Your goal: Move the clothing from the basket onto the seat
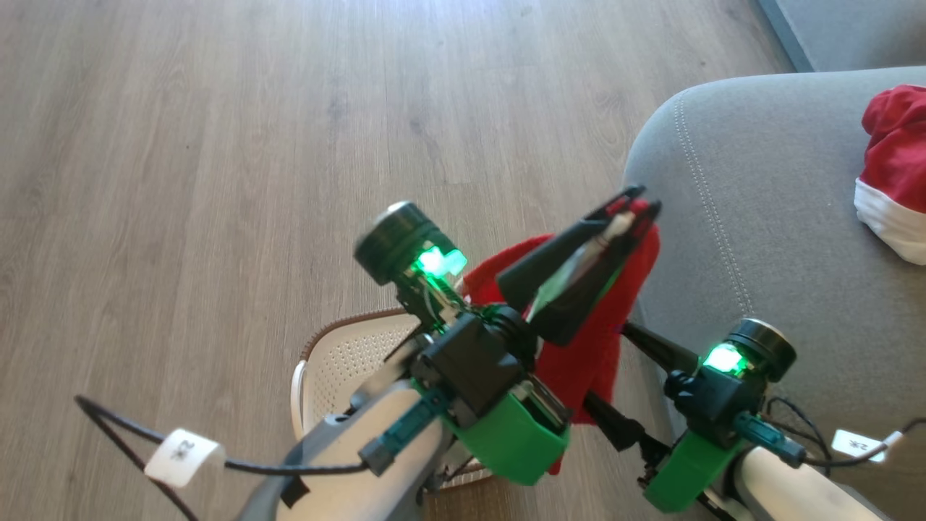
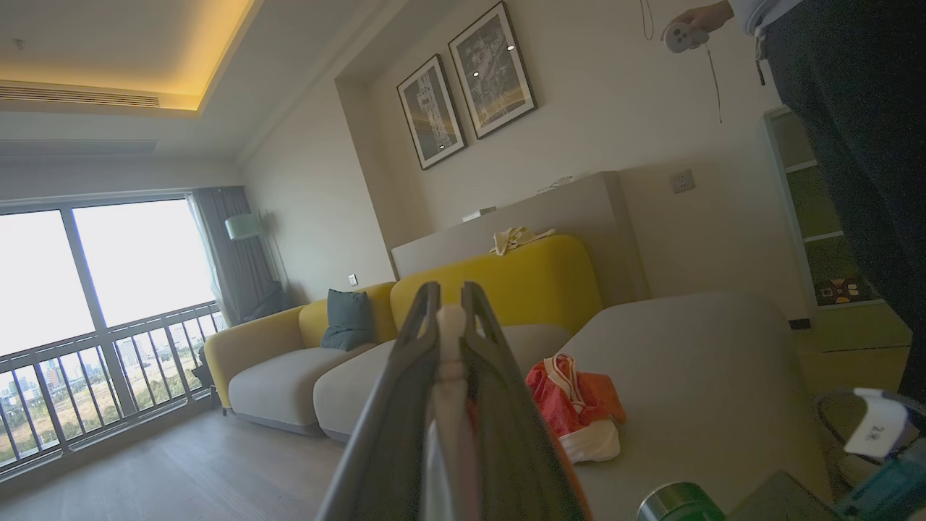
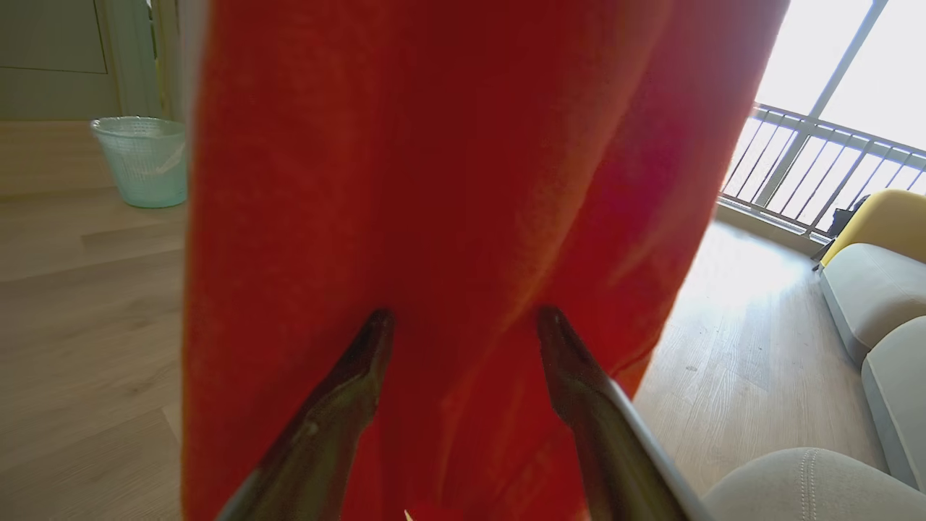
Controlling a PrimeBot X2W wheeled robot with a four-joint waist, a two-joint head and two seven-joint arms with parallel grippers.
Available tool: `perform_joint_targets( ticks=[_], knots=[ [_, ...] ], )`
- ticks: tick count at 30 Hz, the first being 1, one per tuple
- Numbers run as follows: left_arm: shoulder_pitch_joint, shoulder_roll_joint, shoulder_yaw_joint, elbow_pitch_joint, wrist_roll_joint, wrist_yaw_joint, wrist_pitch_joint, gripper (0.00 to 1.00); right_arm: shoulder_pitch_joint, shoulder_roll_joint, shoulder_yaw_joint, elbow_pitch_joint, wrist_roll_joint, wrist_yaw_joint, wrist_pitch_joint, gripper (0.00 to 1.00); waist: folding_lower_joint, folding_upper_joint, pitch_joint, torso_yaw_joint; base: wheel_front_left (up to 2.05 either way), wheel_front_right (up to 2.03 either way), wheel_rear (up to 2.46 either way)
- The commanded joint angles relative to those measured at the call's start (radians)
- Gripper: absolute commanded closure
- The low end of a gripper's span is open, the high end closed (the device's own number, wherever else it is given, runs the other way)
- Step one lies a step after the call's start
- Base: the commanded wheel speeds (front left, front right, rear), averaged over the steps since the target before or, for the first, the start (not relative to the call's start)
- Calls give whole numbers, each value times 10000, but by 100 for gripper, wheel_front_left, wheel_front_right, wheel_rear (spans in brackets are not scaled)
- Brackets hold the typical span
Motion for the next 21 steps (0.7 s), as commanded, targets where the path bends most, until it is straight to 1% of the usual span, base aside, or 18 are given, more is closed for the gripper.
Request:
perform_joint_targets(
  ticks=[1,8,21],
  knots=[
    [-641,10,204,-337,41,-47,-40,100,-430,14,178,-194,-82,-4,-92,0,0,0,14,50,0,0,0],
    [-772,10,-176,-283,-46,-72,-40,100,-945,160,1020,95,-210,-4,-92,0,0,0,16,189,0,0,0],
    [-857,10,-631,-301,-176,-119,-40,100,-1179,641,1315,409,-472,-4,-92,0,0,0,64,382,0,0,0]
  ],
)
